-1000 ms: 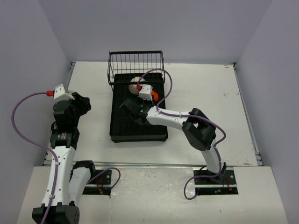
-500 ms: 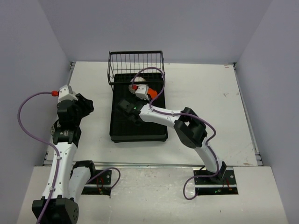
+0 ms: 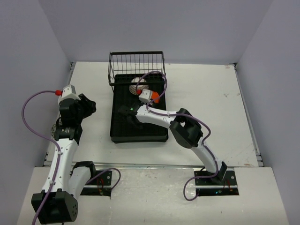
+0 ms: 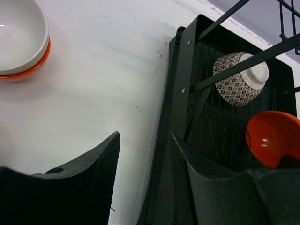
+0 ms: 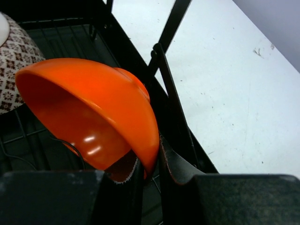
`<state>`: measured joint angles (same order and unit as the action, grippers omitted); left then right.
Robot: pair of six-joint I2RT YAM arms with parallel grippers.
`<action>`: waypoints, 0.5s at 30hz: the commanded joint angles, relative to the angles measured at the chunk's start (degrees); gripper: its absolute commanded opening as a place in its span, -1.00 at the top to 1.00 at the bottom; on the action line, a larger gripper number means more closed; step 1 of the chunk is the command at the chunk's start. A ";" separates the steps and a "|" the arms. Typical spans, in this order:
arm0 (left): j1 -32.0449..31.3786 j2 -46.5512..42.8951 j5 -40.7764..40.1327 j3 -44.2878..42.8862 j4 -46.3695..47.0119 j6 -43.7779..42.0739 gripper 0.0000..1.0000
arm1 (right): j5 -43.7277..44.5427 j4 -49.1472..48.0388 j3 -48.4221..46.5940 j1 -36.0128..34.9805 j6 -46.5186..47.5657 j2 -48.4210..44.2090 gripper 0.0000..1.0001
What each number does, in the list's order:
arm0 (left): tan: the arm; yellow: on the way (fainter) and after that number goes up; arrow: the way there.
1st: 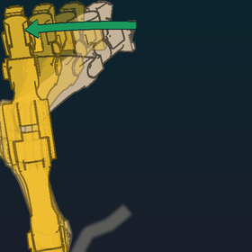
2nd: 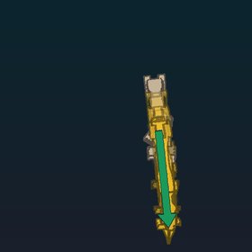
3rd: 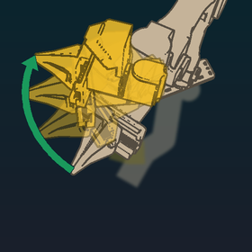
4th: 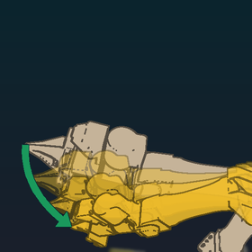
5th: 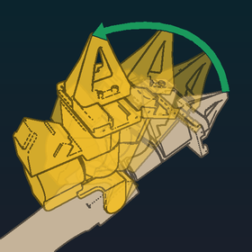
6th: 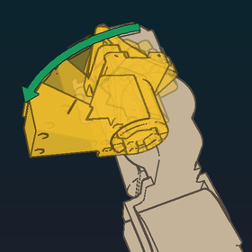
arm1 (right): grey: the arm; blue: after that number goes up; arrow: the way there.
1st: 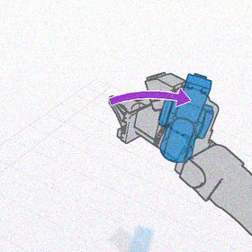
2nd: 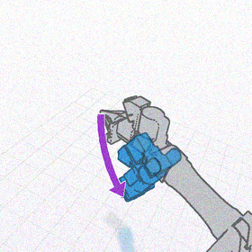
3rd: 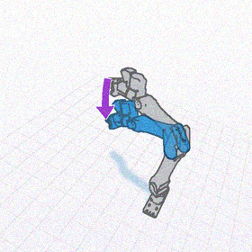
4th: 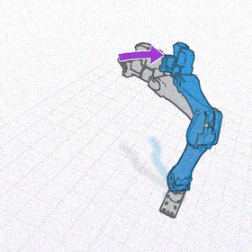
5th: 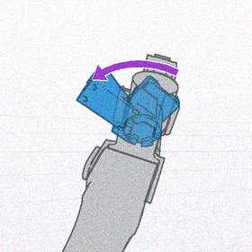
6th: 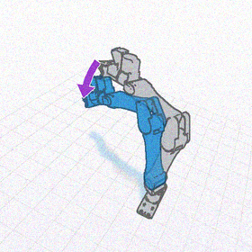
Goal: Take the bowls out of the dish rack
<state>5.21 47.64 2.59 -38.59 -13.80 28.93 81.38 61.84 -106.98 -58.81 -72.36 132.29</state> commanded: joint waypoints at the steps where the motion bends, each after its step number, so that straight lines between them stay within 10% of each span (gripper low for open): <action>1: -0.03 0.00 0.84 0.44 3.08 0.08 0.05 | -2.90 19.14 -3.92 0.00 -20.05 3.58 1.00; 15: -0.47 0.44 0.13 1.41 3.96 0.52 0.05 | -0.26 24.82 -2.01 0.18 -23.36 -0.19 1.00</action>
<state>5.15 48.14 2.79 -37.58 -12.84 28.95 82.02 74.76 -110.19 -58.41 -93.21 135.20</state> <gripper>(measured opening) 0.477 0.146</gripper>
